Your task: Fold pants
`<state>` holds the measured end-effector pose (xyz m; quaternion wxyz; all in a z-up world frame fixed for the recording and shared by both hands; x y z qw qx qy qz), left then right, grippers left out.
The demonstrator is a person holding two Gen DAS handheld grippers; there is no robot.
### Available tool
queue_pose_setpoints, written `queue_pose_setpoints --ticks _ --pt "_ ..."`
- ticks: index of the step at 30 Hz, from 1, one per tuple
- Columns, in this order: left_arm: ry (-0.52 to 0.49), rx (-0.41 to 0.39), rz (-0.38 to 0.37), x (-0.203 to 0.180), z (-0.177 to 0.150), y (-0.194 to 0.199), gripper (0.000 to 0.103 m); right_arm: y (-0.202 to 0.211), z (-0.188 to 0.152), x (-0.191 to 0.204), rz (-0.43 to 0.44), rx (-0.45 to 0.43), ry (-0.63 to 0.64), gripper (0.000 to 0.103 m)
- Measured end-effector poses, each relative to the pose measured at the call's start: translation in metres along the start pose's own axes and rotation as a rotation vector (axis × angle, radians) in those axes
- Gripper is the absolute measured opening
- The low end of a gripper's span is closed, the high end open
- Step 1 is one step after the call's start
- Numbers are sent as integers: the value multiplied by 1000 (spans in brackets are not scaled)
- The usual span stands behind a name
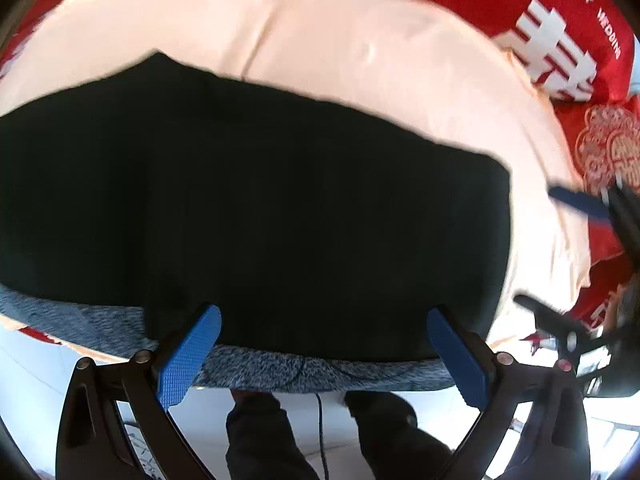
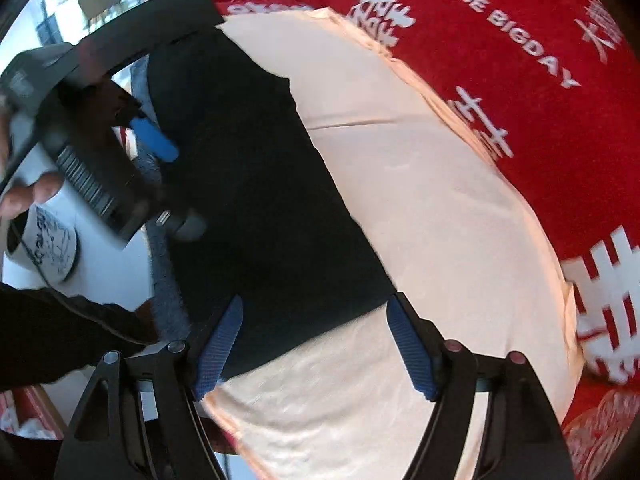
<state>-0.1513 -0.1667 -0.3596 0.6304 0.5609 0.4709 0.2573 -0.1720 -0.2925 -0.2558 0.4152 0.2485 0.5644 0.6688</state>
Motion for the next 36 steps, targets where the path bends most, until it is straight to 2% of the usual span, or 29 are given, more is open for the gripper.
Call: queue_pose_setpoints --ticks 3,4,5,6,8,12,14,17,19,22,25,28,30,32,34,35,36 --pt "-9 22 14 2 4 -19 103 -44 8 -2 52 95 32 81" --pt "-14 23 14 0 7 -18 103 -53 12 -6 78 103 15 91" --pt "-18 22 5 -4 10 -14 103 -57 16 -11 105 115 -15 95" --pt "-20 13 -5 -4 11 -9 103 -58 18 -14 111 143 -32 95" --pt "-16 2 -10 3 8 3 103 -47 24 -19 103 187 -71 96" --pt "41 5 -33 22 3 21 103 -4 33 -17 82 147 -158 96" --pt "47 6 -30 27 2 27 103 11 33 0 63 168 -178 97" --pt "15 10 29 32 2 43 103 9 31 20 36 263 -217 97" --pt "-4 9 69 36 2 55 103 8 28 27 27 327 -310 97" --pt "-4 5 109 47 1 77 103 13 25 24 74 332 -549 98" --pt "8 4 149 63 -6 98 103 6 28 25 98 306 -694 100" --pt "39 19 187 83 -19 114 103 -24 33 27 115 334 -718 101" --pt "75 31 243 101 -32 126 103 -50 27 34 152 398 -720 102" --pt "110 29 297 116 -43 144 103 -64 20 41 152 455 -700 103" --pt "133 28 315 131 -48 161 103 -57 27 38 151 432 -695 103" --pt "142 17 327 137 -48 168 103 -48 31 37 166 393 -708 103" --pt "158 0 337 141 -47 175 103 -30 41 32 178 314 -724 103"
Point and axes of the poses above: each gripper's, at about its wrist camera, not at the fingertips, and y roughly against the way its jaws point, x to its left, z to its top, the point moved 7 cm from there along -y, roughly the way its jaws point, and after that the axes turned 7 degrees about x, right-handed, at the moved point
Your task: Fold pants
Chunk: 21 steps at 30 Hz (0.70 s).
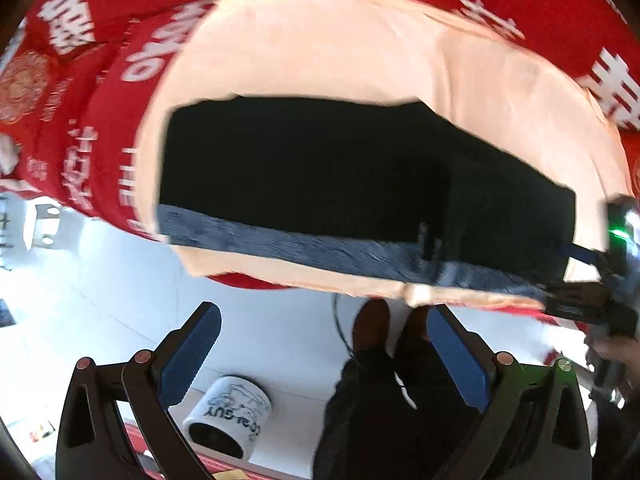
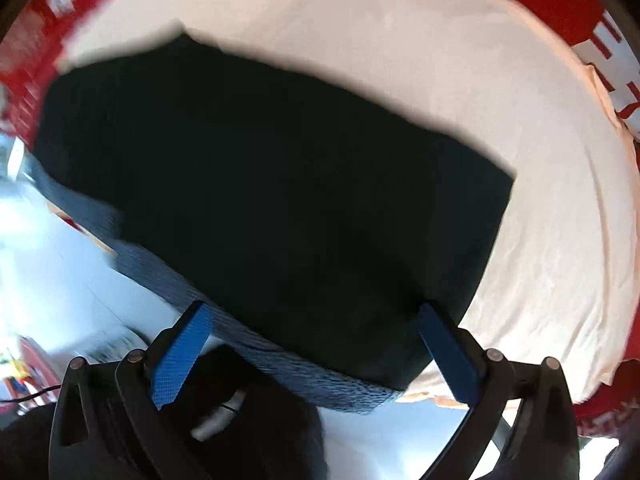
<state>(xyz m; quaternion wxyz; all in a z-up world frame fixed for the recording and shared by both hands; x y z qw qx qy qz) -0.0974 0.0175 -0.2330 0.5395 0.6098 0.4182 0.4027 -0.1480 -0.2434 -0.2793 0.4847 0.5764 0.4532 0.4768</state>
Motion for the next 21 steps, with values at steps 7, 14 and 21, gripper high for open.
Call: queue_pose_setpoints --ticks 7,14,21 --pt "119 -26 -112 -8 11 4 103 41 1 36 -9 -119 178 103" --pt "-56 9 -97 -21 14 -6 103 6 -6 58 -24 -21 203 103" --pt "-64 73 -89 58 16 -37 103 -60 24 68 -94 107 128 103"
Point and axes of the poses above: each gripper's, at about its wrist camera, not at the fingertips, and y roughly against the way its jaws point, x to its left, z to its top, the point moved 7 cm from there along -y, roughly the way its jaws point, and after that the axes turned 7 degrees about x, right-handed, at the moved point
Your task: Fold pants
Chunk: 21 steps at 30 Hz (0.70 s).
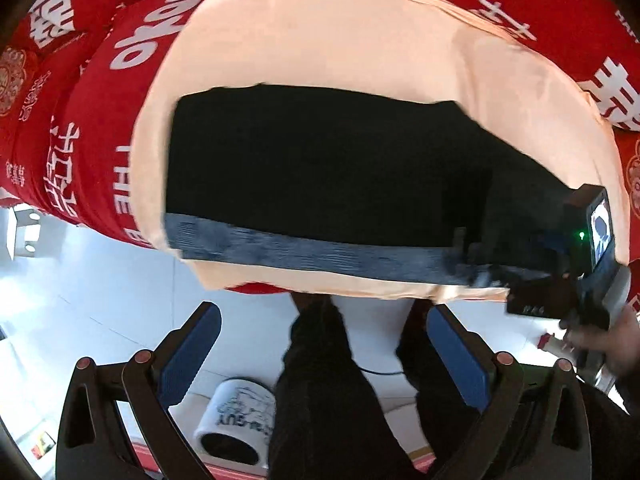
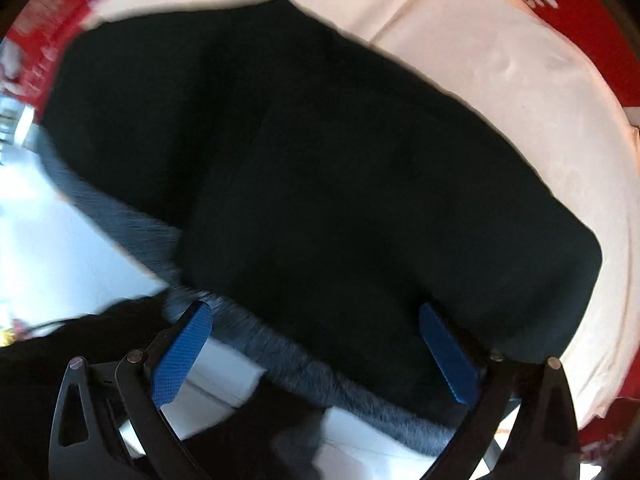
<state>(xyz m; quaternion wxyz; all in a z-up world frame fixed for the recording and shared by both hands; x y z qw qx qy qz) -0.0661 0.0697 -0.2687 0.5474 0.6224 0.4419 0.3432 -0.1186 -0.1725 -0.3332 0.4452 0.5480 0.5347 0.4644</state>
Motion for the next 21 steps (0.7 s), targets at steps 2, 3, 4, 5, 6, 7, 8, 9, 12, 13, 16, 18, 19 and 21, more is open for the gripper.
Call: queue_pose_setpoints --ticks 2,3,4,5,6,7,8,9,12,13,16,18,19,21 --pt "12 3 -9 24 4 -8 103 3 9 8 -33 54 3 103" --pt "19 1 -22 32 6 -12 103 13 13 14 5 39 16 103" --pt "25 -3 -38 40 9 -17 103 28 21 23 35 -8 42 103" --pt "29 -8 -54 48 12 -22 103 47 30 34 42 -70 85 103" --pt "29 -13 -64 53 14 -26 103 66 42 51 58 -129 157 103" --pt "24 -20 -77 59 16 -32 103 79 53 68 75 -163 233 103" --pt "20 -23 -87 62 17 -36 103 93 69 91 74 -190 343 103" --pt "13 -26 -97 65 18 -38 103 100 82 107 65 -203 419 103" --pt "-19 -54 -118 70 19 -44 103 117 138 166 81 -245 637 103" --pt "-26 -63 -123 73 19 -45 103 118 151 182 90 -256 672 103" --pt "-29 -76 -148 82 16 -49 103 112 196 233 135 -246 807 103" --pt "-29 -76 -160 88 13 -54 103 91 216 273 159 -197 915 103" --pt "-26 -78 -164 89 12 -54 103 81 220 288 170 -179 947 103" --pt "-20 -81 -177 96 9 -59 103 52 227 304 163 -64 1010 101"
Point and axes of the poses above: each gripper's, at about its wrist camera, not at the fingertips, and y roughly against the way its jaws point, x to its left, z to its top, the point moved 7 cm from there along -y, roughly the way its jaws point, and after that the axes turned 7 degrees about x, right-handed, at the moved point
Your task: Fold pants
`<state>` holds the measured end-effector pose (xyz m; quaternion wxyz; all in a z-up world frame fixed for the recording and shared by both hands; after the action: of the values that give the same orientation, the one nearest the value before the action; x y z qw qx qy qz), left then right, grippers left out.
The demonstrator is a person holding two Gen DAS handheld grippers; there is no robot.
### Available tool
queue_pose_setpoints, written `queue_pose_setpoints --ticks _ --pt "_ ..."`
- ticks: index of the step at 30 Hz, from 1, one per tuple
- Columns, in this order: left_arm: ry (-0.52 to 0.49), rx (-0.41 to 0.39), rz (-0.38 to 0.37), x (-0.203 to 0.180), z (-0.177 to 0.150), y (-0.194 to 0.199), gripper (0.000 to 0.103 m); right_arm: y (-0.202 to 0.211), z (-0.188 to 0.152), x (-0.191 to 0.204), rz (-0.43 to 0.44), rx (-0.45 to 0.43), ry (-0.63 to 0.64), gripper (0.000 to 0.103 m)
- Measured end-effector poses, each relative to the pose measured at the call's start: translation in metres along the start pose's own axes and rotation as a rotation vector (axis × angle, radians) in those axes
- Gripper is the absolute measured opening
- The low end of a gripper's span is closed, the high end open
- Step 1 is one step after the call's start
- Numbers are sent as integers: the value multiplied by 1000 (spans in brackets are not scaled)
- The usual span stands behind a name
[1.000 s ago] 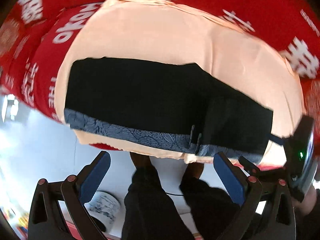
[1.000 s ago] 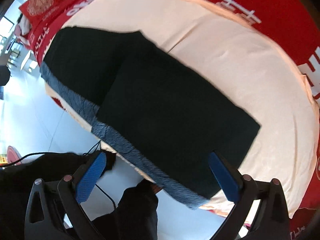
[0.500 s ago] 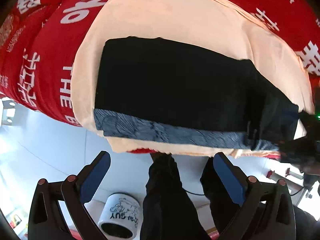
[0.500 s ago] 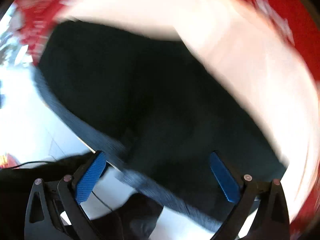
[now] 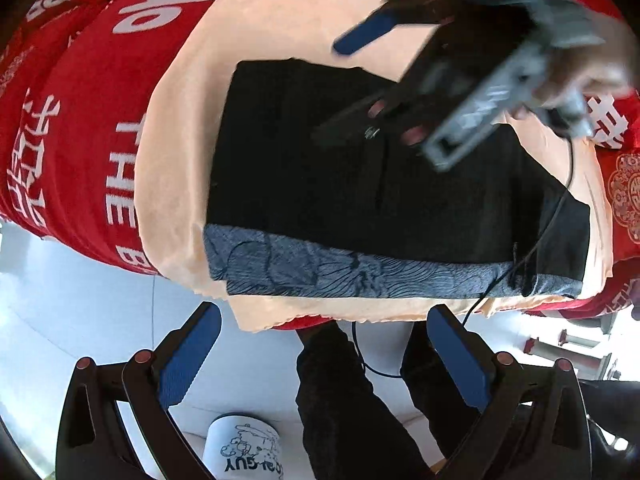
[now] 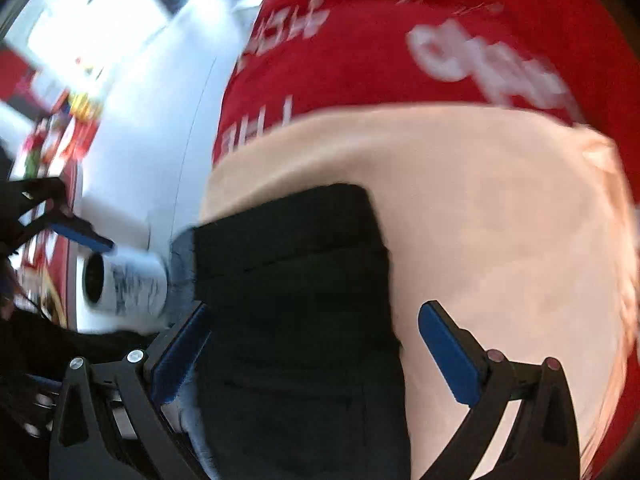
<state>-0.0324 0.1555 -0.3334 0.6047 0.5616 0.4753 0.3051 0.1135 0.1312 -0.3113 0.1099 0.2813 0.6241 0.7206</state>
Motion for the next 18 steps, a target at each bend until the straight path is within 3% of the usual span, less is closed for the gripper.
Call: queue_pose_setpoints --ticks 1,2,3,5,7,11,13,18 --pt "8 0 -7 5 -2 -2 103 -11 3 0 40 57 -5 91" --pt "15 1 -10 7 -4 -4 103 -21 5 -1 27 103 -8 87" --pt "22 2 -13 11 -4 -6 103 -20 10 0 14 114 4 82" --pt "49 4 -28 20 -4 -9 103 -10 11 0 65 120 -27 51" --pt "82 -2 -59 28 1 -10 103 4 5 5 90 105 -3 37" --pt "108 -57 -137 40 22 0 103 39 -4 28 74 70 99 24" --pt "83 -81 -194 43 34 7 103 53 -13 39 61 56 139 23" --pt "-134 -55 -356 28 61 14 103 76 -27 50 69 17 171 22"
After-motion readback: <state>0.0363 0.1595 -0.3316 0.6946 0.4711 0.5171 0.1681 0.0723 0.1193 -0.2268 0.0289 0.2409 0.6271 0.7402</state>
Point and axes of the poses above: each gripper's, at about its wrist camera, not at the fingertips, and y roughly against the way its jaws point, x to its left, z to its top, the point moved 7 cm from there along -y, roughly the way its jaws point, and after that the axes turned 7 degrees about x, right-handed, at the moved point
